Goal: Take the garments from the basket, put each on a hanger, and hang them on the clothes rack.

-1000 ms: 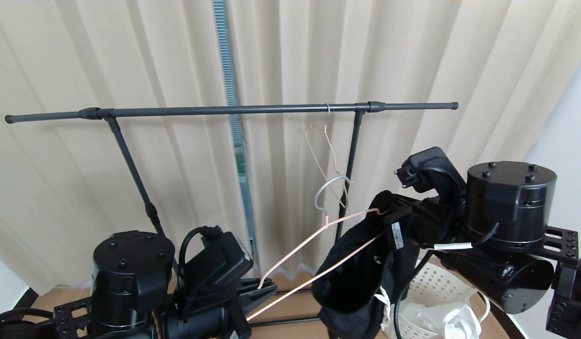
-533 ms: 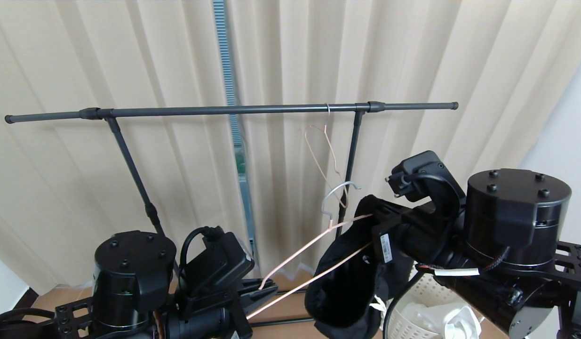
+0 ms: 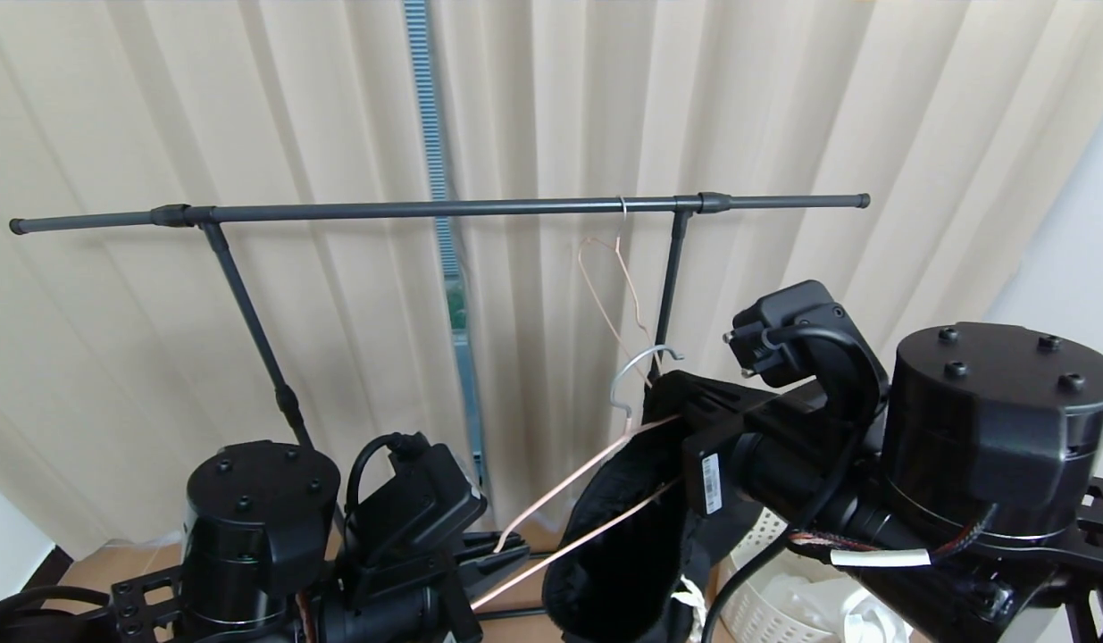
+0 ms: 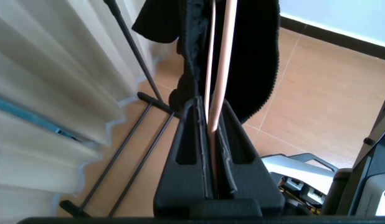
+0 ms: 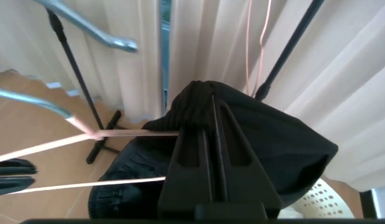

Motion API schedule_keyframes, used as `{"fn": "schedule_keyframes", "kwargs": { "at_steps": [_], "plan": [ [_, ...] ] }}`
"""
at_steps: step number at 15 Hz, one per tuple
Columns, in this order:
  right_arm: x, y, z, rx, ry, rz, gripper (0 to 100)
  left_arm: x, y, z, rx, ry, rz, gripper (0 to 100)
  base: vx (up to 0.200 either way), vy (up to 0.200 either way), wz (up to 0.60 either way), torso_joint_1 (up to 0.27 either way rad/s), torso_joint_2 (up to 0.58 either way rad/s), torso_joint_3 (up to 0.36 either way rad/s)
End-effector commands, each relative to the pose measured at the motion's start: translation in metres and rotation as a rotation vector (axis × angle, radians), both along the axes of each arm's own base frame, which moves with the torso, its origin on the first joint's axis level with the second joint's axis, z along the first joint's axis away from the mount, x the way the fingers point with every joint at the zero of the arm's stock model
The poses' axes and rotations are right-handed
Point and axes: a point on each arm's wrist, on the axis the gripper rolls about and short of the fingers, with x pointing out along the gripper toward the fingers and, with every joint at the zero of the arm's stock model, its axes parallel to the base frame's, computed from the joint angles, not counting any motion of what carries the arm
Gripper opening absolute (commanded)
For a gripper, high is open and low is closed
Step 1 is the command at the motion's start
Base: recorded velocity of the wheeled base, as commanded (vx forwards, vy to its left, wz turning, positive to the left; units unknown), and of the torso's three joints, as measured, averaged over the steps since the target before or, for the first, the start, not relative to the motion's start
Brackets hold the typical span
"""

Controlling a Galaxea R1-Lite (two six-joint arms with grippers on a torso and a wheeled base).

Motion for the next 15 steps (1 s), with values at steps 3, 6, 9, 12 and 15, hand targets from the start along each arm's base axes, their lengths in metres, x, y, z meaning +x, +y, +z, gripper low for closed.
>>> {"fn": "schedule_keyframes", "kwargs": {
  "at_steps": [3,6,9,12,15],
  "plan": [
    [-0.011,0.005,0.006,0.032,-0.007,0.04,0,0.001,-0.001,-0.001,-0.004,0.011,0.005,0,0.0,0.0,0.0,0.0,0.0,0.0],
    [-0.017,0.006,0.013,0.071,-0.03,0.06,0,0.002,-0.001,0.0,-0.019,0.003,0.009,0,0.0,0.0,0.0,0.0,0.0,0.0],
    [-0.017,0.007,0.015,0.094,-0.044,0.061,0,0.003,-0.002,0.003,-0.057,-0.029,0.016,0,0.0,0.0,0.0,0.0,0.0,0.0],
    [-0.016,0.008,0.017,0.114,-0.058,0.061,0,0.002,-0.002,0.007,-0.104,-0.037,0.025,0,0.0,0.0,0.0,0.0,0.0,0.0],
    [-0.016,0.007,0.022,0.144,-0.062,0.059,0,0.001,-0.001,0.008,-0.142,-0.052,0.031,0,0.0,0.0,0.0,0.0,0.0,0.0]
  ]
}}
